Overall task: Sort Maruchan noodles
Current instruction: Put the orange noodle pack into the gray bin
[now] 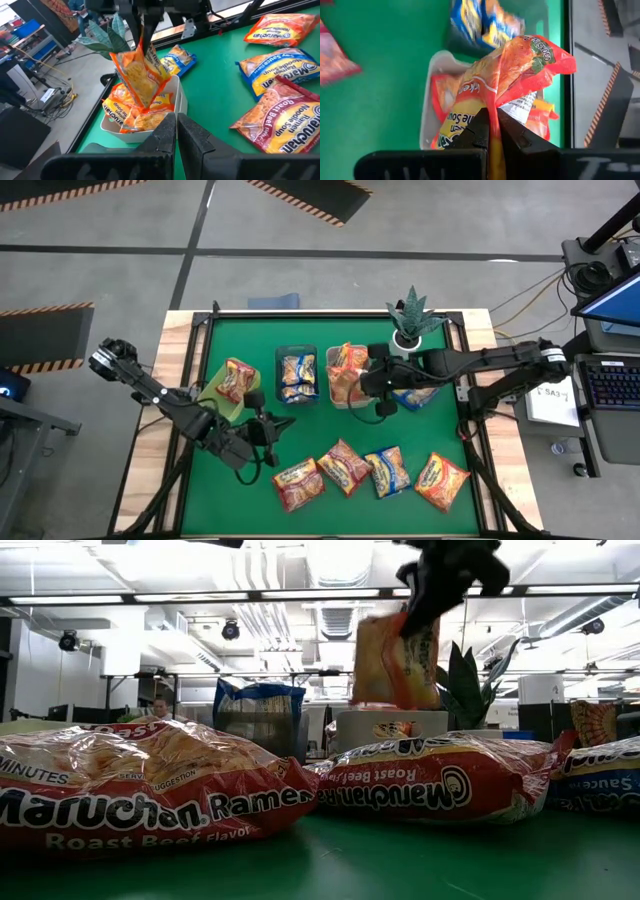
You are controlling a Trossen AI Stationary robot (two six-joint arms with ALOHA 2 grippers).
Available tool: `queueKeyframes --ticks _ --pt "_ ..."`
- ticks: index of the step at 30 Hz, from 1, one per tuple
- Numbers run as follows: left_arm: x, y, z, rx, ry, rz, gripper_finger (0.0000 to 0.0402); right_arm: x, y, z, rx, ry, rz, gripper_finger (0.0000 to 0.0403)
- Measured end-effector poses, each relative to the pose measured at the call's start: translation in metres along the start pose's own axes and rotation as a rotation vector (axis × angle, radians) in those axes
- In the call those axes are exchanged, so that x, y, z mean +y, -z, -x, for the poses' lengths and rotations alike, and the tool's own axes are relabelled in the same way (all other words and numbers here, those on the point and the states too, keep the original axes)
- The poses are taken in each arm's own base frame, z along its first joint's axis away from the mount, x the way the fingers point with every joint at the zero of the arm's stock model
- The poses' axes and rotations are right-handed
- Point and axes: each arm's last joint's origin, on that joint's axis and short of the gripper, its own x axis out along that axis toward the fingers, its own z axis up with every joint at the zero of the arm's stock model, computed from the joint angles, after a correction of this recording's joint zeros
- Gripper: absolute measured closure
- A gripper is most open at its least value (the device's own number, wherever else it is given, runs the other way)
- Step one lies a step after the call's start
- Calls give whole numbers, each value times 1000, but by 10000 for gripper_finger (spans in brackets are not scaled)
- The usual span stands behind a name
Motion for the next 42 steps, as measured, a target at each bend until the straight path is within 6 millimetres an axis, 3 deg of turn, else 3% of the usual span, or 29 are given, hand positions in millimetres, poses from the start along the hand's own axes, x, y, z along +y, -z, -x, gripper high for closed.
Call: queueKeyframes --ticks 5,13,33,37,42 --pt "1 0 -1 0 -3 5 402 1 10 -21 -33 -116 69 394" --pt "1 0 -2 1 -6 11 402 9 18 -44 -76 -96 191 394" --pt "2 6 -7 -1 -21 31 402 24 39 -66 -106 -84 129 393" --pt "2 6 -7 -1 -21 31 402 25 41 -68 -117 -78 103 372" --pt "2 6 -7 -1 -20 31 402 26 42 -69 -117 -80 54 315"
